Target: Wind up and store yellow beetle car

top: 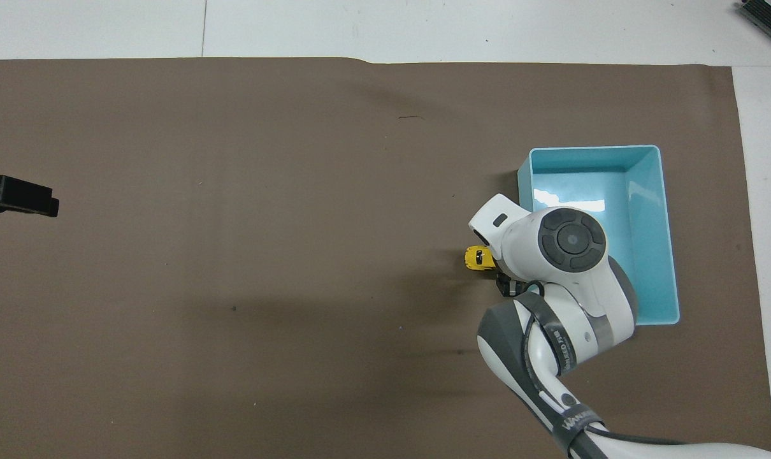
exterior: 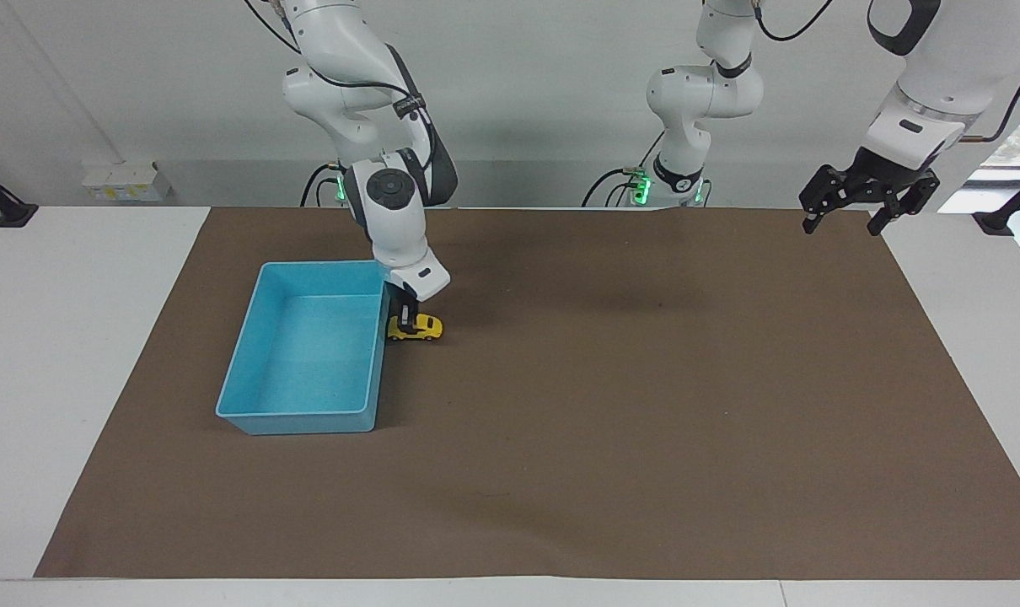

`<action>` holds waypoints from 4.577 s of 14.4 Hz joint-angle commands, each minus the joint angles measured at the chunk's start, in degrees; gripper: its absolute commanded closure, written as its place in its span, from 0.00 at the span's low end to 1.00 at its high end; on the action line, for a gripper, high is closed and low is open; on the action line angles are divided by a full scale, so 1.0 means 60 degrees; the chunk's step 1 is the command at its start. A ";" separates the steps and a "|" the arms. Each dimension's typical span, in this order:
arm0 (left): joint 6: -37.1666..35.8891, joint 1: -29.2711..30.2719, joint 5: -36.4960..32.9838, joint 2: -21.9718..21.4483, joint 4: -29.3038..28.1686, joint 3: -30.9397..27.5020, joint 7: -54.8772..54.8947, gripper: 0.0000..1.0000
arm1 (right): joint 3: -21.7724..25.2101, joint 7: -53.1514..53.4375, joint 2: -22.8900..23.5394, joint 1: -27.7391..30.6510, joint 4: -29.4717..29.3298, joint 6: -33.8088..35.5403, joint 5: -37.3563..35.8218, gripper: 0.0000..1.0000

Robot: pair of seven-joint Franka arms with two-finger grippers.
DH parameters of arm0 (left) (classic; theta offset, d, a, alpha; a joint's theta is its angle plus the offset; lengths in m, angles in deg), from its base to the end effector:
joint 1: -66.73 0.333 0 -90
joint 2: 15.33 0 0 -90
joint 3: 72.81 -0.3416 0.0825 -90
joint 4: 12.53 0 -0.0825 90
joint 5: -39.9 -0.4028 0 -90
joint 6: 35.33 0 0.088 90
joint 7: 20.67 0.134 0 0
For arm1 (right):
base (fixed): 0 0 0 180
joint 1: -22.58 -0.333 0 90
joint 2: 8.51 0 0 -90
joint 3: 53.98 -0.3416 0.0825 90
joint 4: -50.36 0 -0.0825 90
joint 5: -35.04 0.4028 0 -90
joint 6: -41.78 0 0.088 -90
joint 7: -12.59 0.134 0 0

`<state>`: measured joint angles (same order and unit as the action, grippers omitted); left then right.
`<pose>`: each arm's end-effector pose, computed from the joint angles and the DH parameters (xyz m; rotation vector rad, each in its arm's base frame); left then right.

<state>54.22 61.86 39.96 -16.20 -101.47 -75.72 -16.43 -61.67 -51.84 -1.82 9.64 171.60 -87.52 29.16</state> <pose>0.5682 -0.0194 0.6401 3.1354 -0.1698 0.0406 0.5462 0.1995 0.3490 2.1975 2.1469 -0.0008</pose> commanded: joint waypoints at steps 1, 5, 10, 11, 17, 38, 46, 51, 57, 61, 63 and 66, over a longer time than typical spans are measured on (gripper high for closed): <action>0.0059 0.0079 0.0122 -0.0264 -0.0309 0.0016 0.0128 0.00 | -0.0052 0.0294 0.0129 -0.0055 -0.1306 0.1052 0.0216 1.00; 0.0059 0.0079 0.0122 -0.0264 -0.0309 0.0016 0.0128 0.00 | -0.0052 0.0294 -0.0002 0.0032 -0.2554 0.2604 0.0584 1.00; 0.0059 0.0079 0.0122 -0.0264 -0.0309 0.0016 0.0128 0.00 | 0.0051 -0.0319 -0.0412 0.0501 -0.2484 0.3735 0.0526 1.00; 0.0059 0.0079 0.0122 -0.0264 -0.0309 0.0016 0.0128 0.00 | 0.0051 -0.0437 -0.0543 0.0690 -0.2222 0.3780 0.0497 1.00; 0.0059 0.0079 0.0122 -0.0264 -0.0309 0.0016 0.0128 0.00 | 0.0051 -0.3203 -0.1203 0.2594 -0.0814 0.3518 0.0394 1.00; -0.0365 0.0079 0.0122 -0.0294 -0.0324 0.0016 0.0128 0.00 | 0.0051 -0.4218 -0.0354 0.3329 0.1414 -0.0775 -0.0207 1.00; -0.0321 0.0065 0.0107 -0.0294 -0.0309 0.0016 0.0098 0.00 | 0.0036 -0.3941 -0.0193 0.3300 0.0596 -0.0192 -0.0031 0.00; -0.0263 0.0079 0.0107 -0.0294 -0.0324 0.0016 0.0069 0.00 | -0.0008 -0.2771 -0.0222 0.3212 -0.1381 0.1887 0.0378 0.00; -0.0307 0.0079 0.0108 -0.0294 -0.0324 0.0016 0.0054 0.00 | -0.0169 0.0681 -0.0398 0.2759 -0.2730 0.3412 0.1112 0.00; -0.0351 0.0079 0.0122 -0.0294 -0.0324 0.0016 0.0054 0.00 | -0.0184 0.3407 -0.0865 0.2567 -0.3083 0.3897 0.1111 0.00; -0.0351 0.0079 0.0122 -0.0308 -0.0324 0.0016 0.0054 0.00 | -0.0169 0.5134 -0.1173 0.2582 -0.3156 0.4160 0.1170 0.00; -0.0380 0.0065 0.0122 -0.0308 -0.0324 0.0016 0.0069 0.00 | -0.0052 0.8107 -0.1409 0.2683 -0.3623 0.4978 0.1141 0.00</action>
<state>52.37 61.86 39.96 -16.29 -101.63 -75.72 -16.43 -62.11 -11.91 -9.47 24.59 151.75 -61.02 35.02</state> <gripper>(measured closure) 0.000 0.000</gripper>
